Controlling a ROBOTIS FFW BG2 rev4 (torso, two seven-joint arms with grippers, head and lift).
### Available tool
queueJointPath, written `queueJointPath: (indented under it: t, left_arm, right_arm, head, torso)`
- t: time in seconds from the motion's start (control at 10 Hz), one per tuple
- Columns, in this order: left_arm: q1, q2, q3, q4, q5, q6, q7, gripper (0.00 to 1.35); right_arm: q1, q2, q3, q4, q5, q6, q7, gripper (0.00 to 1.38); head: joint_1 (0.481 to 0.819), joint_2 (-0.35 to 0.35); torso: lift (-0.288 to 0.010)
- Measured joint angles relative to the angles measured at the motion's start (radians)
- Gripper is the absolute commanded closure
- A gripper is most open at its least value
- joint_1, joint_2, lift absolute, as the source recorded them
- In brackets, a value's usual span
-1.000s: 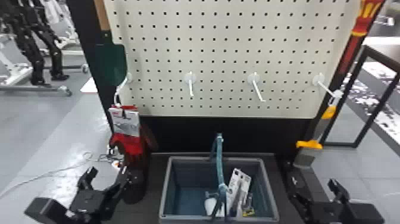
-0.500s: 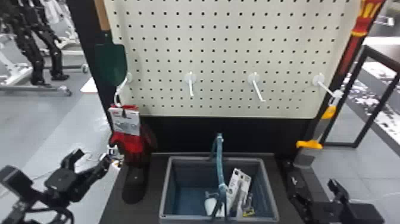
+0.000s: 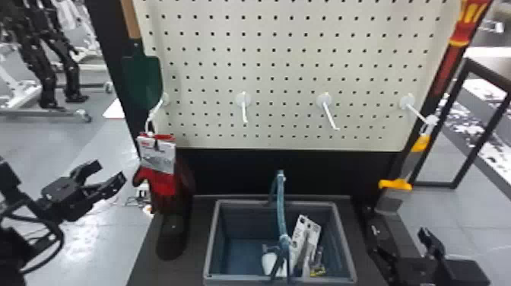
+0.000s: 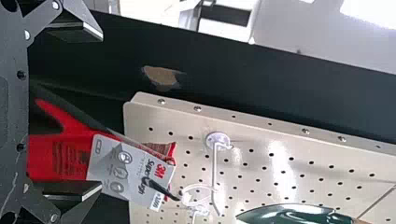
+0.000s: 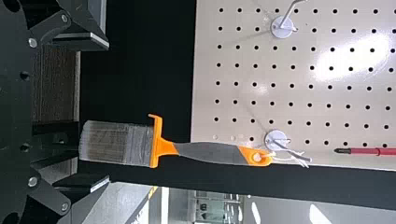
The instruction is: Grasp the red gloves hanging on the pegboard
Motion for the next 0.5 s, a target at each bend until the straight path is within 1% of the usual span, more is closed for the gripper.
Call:
queueJointPath:
  t: [0.1, 0.2, 0.3, 0.4, 0.5]
  left_arm:
    - [-0.037, 0.025, -0.015, 0.021, -0.005, 0.052, -0.052, 0.18]
    - [-0.082, 0.055, -0.049, 0.05, -0.018, 0.104, -0.105, 0.18]
    - [-0.127, 0.086, -0.102, 0.092, -0.01, 0.142, -0.146, 0.18]
    - [-0.167, 0.11, -0.147, 0.132, -0.007, 0.167, -0.185, 0.18]
    - [-0.196, 0.127, -0.176, 0.154, -0.018, 0.188, -0.206, 0.18]
  right_arm:
    - [-0.001, 0.0, 0.002, 0.002, 0.0, -0.004, 0.0, 0.28]
    - [-0.001, 0.0, 0.003, 0.003, 0.0, -0.006, 0.0, 0.28]
    - [-0.002, 0.0, 0.004, 0.004, 0.0, -0.006, 0.004, 0.28]
    - [-0.004, 0.0, 0.005, 0.006, 0.0, -0.008, 0.011, 0.28]
    - [-0.006, 0.0, 0.005, 0.009, 0.0, -0.01, 0.015, 0.28]
  head:
    - [0.549, 0.0]
    - [0.549, 0.0]
    - [0.549, 0.0]
    - [0.549, 0.0]
    - [0.549, 0.0]
  torso:
    - [-0.1]
    - [-0.1]
    - [-0.1]
    - [-0.1]
    - [-0.1]
